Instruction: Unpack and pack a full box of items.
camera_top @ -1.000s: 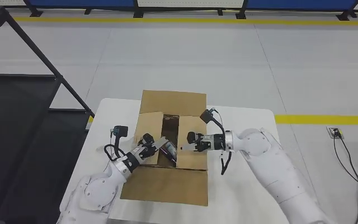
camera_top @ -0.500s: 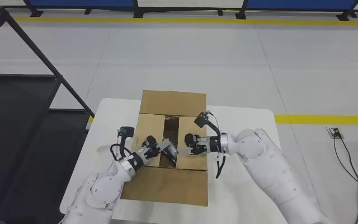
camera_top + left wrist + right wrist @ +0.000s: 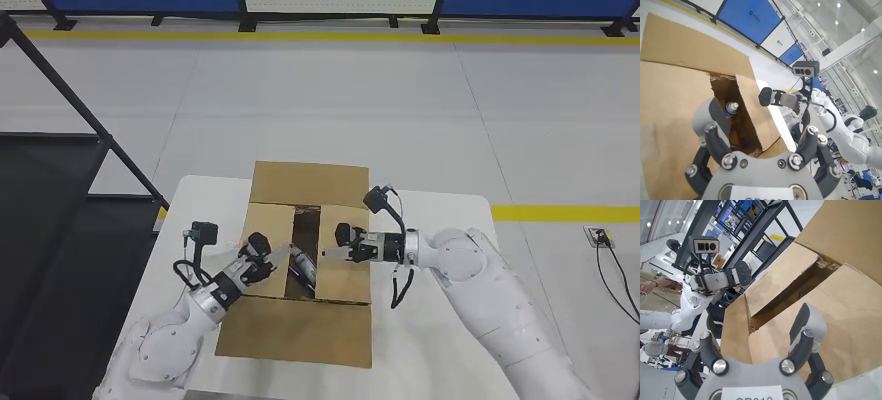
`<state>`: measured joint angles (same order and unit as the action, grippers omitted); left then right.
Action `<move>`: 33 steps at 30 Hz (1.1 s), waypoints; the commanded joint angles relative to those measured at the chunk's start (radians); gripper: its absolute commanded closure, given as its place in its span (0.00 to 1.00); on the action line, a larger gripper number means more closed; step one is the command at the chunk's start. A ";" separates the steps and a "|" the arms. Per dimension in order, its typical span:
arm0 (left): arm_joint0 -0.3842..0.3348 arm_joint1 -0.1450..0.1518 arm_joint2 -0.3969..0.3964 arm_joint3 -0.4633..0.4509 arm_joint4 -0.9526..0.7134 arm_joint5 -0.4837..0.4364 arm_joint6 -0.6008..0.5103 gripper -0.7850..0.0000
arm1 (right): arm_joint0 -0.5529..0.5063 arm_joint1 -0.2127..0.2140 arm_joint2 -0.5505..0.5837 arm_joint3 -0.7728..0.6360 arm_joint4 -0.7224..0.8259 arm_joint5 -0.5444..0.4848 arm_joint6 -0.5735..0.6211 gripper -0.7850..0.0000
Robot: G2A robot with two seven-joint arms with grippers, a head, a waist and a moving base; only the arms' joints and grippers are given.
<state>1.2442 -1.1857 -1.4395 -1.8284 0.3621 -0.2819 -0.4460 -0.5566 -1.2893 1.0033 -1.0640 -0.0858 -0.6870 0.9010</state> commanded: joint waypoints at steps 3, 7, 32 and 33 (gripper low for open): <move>0.103 0.014 -0.123 -0.074 -0.067 -0.028 -0.027 0.00 | 0.000 0.000 0.000 0.000 0.000 -0.001 0.001 0.00; 0.197 0.026 -0.226 -0.087 -0.124 -0.052 -0.074 0.00 | -0.007 0.000 0.000 -0.006 -0.002 0.006 -0.011 0.00; 0.341 0.091 -0.333 0.061 -0.493 -0.190 -0.750 0.00 | 0.013 -0.023 0.029 0.085 -0.252 0.292 -0.605 0.00; 0.338 0.092 -0.326 0.062 -0.496 -0.193 -0.754 0.00 | 0.020 -0.025 0.026 0.102 -0.257 0.306 -0.610 0.00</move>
<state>1.5848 -1.0946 -1.7720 -1.7670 -0.1315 -0.4714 -1.1961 -0.5425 -1.3125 1.0315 -0.9767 -0.3401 -0.3910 0.2950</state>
